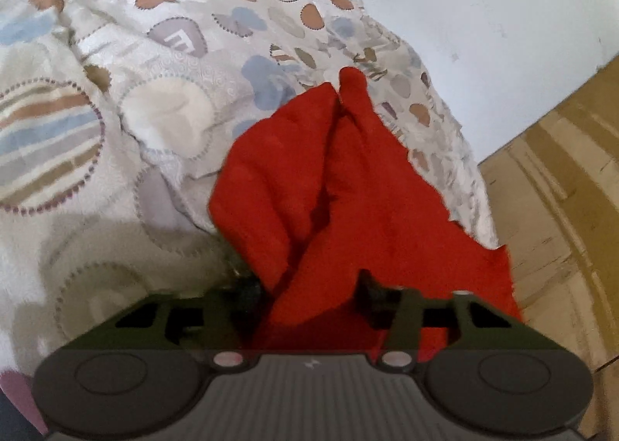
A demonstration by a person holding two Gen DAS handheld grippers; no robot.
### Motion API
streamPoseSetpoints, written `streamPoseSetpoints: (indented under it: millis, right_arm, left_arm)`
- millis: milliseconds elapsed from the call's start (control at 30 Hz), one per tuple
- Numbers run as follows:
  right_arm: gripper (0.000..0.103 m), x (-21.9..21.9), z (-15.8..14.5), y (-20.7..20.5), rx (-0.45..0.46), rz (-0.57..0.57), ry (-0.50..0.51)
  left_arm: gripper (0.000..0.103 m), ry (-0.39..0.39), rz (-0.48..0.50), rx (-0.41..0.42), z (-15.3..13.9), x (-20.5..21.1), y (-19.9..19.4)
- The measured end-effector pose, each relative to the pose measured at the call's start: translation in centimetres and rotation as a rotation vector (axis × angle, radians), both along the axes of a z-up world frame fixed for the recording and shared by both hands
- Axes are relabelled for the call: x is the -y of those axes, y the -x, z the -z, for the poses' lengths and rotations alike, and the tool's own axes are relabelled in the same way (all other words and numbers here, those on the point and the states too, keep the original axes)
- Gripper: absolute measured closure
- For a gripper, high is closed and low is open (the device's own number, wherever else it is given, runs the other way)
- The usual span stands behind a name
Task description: Fold small clothes
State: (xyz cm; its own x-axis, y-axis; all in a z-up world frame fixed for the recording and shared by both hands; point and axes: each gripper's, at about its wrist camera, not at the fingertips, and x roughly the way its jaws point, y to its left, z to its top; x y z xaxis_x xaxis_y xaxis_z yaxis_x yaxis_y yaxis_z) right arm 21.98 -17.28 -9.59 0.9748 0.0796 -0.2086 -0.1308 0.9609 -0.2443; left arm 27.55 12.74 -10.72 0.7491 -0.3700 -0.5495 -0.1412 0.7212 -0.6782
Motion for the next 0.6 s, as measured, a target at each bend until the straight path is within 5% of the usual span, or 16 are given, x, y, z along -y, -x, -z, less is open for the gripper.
streamPoseSetpoints:
  millis: [100,233,467,600]
  right_arm:
    - [0.000,0.2,-0.4,-0.2,-0.031,-0.020,-0.007]
    - [0.000,2.8,-2.3,-0.1,-0.087,-0.053,-0.128]
    - [0.000,6.6,-2.5,0.4,-0.140,0.009,-0.235]
    - [0.000,8.2,-3.3,1.2,-0.112,0.000,-0.254]
  left_arm:
    - [0.072,-0.035,-0.003,0.025,-1.1,0.4,0.3]
    - [0.073,-0.088,0.012,0.034,-2.1,1.0,-0.1]
    - [0.079,0.011,-0.064,0.080,-2.9,0.6,0.0]
    - [0.081,-0.150,-0.003,0.191,-7.3,3.3,-1.1]
